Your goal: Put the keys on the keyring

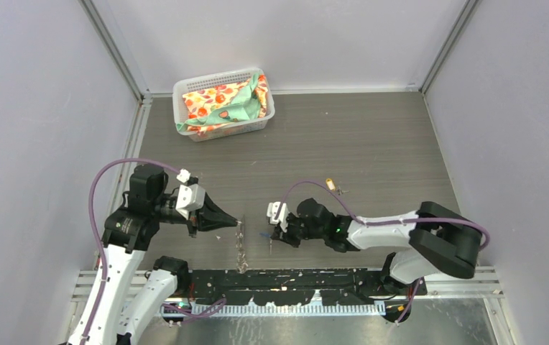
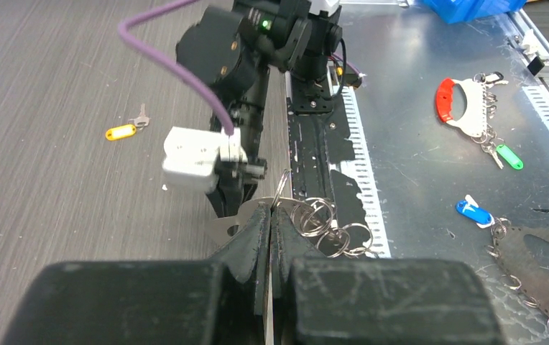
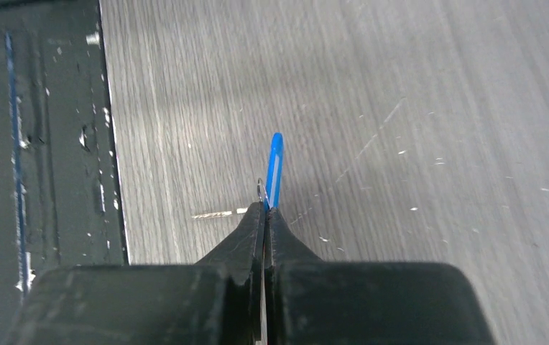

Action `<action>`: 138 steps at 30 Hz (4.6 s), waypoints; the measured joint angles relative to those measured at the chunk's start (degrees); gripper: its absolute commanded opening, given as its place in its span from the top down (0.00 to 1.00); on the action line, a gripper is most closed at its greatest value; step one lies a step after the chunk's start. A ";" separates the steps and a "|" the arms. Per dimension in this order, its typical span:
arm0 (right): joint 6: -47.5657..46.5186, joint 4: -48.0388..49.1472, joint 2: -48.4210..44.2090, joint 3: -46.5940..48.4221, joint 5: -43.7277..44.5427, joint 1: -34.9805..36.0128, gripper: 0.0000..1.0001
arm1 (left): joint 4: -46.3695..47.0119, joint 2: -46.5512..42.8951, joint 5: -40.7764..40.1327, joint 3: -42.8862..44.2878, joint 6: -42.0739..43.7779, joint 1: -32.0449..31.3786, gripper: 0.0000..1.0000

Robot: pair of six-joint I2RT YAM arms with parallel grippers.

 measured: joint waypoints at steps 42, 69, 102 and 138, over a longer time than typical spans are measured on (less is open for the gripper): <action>2.03 -3.50 -28.74 11.58 16.68 15.41 0.99 | 18.97 5.73 4.00 -5.25 -15.69 -5.60 1.00; -9.05 -9.22 -25.81 13.94 32.04 26.84 0.99 | 28.02 3.98 2.62 -5.62 -29.09 -5.66 1.00; 11.08 -7.61 -23.04 -4.13 24.63 0.46 0.36 | 10.95 -1.31 1.31 -1.66 -14.51 -5.66 1.00; -0.55 6.10 23.78 16.83 -20.72 -12.09 0.81 | 11.10 -3.23 -0.11 -1.05 -16.96 -5.66 1.00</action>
